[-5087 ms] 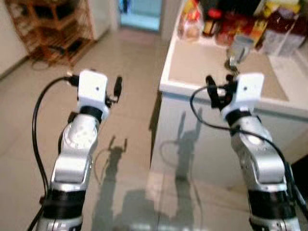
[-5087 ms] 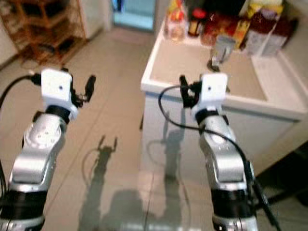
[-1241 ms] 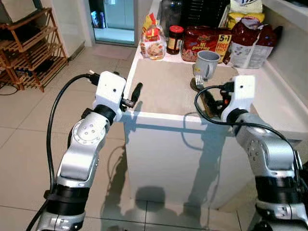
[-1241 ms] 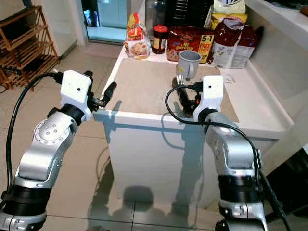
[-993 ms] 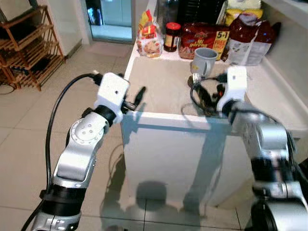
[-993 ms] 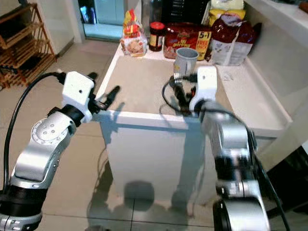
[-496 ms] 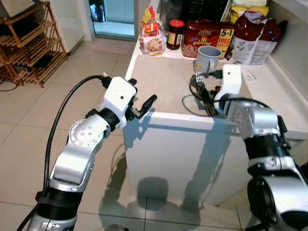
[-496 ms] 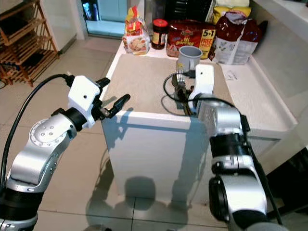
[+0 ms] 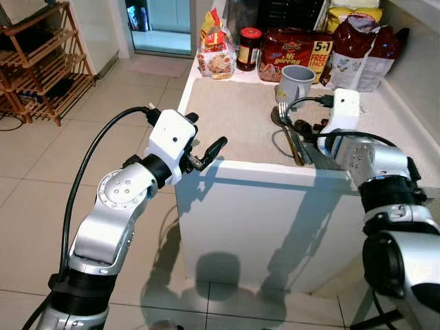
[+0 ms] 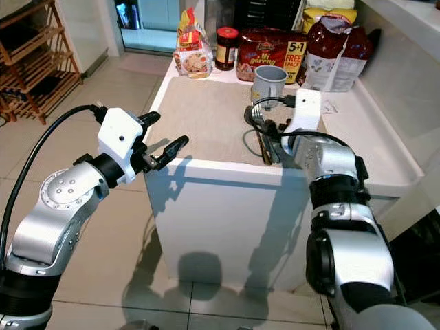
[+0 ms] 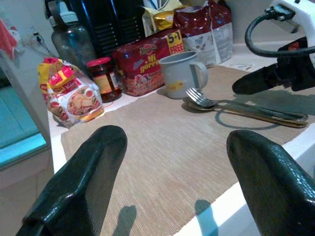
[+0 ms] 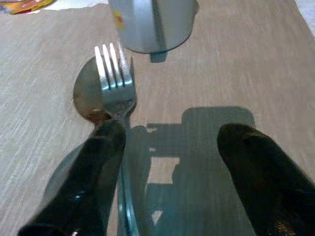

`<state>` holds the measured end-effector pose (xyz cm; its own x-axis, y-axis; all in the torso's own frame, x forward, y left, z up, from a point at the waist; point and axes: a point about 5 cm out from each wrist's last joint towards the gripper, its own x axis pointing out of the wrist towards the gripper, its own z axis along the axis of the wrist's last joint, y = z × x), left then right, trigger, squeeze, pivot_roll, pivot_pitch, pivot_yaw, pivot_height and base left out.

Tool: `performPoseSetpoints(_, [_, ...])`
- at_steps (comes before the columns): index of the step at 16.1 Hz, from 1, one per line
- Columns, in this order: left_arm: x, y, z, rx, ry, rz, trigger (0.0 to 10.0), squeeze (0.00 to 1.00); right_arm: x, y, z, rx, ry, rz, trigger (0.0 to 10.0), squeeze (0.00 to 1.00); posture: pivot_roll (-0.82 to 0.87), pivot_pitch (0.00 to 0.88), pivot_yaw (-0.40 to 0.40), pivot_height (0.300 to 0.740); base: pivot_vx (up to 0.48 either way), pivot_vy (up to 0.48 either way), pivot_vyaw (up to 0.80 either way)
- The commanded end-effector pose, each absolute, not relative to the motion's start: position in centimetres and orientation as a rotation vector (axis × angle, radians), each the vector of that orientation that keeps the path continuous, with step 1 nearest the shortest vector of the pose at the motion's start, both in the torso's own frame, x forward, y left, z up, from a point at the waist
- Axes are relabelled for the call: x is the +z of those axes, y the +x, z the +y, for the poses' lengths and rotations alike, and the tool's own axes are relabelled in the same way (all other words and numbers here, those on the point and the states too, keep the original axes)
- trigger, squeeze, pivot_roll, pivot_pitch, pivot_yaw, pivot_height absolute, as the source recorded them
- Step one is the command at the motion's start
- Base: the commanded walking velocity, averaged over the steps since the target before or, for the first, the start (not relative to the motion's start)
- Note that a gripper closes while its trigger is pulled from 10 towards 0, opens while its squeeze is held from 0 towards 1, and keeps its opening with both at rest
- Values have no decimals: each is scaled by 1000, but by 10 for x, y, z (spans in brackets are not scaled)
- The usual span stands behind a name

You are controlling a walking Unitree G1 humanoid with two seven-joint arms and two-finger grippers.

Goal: Setting the table

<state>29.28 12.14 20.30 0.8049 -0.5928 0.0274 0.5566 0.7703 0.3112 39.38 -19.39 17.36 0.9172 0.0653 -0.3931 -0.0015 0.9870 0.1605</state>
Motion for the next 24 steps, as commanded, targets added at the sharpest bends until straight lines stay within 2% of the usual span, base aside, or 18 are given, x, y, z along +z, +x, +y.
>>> performPoseSetpoints(1, [205,290,118,-652,305,-130,10000,0,182,397,-196,50,187,389,0,0,88,0,-42,740,0,0,0])
performPoseSetpoints(2, [205,290,118,-653,306,-130,10000,0,181,397,-195,59,193,396,0,0,88,0,-42,740,0,0,0])
performPoseSetpoints(3, [207,291,119,-653,312,-131,10000,0,180,399,-194,111,221,418,8863,0,91,0,-42,740,0,0,0])
performPoseSetpoints(4, [207,291,119,-653,312,-132,10000,0,181,399,-194,121,226,417,10000,0,92,0,-43,740,0,0,0])
performPoseSetpoints(7, [208,291,119,-660,318,-130,10000,0,188,402,-191,178,273,433,10000,0,94,0,-41,740,0,0,0])
performPoseSetpoints(10, [209,288,114,-718,311,-121,10000,0,191,403,-194,174,203,485,10000,0,96,0,-37,740,0,0,0])
performPoseSetpoints(18, [209,285,111,-756,303,-107,10000,0,182,401,-202,149,166,547,10000,0,95,0,-43,740,0,0,0])
performPoseSetpoints(19, [209,285,111,-757,304,-106,10000,0,181,400,-203,147,169,551,7529,0,95,0,-43,740,0,0,0])
performPoseSetpoints(20, [208,285,111,-759,306,-103,10000,0,178,399,-203,144,173,558,118,0,95,0,-42,740,0,0,0])
performPoseSetpoints(24, [206,284,111,-765,310,-95,10000,0,173,397,-203,147,178,585,0,0,96,0,-48,740,0,0,0])
